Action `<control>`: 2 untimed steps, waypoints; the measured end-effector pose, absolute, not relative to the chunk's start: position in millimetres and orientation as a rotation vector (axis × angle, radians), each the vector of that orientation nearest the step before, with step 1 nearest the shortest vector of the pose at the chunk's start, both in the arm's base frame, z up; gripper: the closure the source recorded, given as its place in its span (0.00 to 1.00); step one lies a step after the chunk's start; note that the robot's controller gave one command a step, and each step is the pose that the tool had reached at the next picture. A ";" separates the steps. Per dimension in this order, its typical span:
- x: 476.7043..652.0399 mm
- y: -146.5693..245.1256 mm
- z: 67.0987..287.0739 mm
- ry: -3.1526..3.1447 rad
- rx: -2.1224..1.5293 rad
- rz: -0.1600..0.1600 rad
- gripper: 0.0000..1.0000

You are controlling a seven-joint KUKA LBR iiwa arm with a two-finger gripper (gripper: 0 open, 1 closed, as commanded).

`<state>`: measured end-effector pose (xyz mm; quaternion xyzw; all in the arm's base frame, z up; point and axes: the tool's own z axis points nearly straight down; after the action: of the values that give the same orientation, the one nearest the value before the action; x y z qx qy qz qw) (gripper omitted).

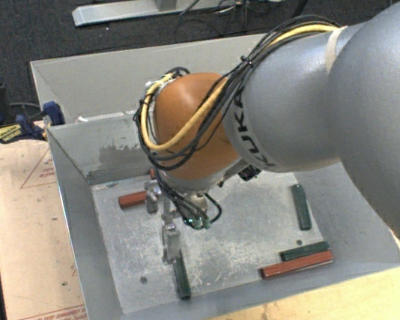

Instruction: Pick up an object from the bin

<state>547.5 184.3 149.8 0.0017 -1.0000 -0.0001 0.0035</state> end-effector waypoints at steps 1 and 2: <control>522.7 137.8 67.8 -3.110 0.417 0.001 0.00; 524.2 139.3 70.4 -3.113 0.418 -0.002 1.00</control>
Offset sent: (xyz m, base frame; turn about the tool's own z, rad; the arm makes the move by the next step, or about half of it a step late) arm -0.0237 -0.0455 -0.0798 -0.2658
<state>524.2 139.3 70.4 0.1331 -0.9911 -0.0007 0.0001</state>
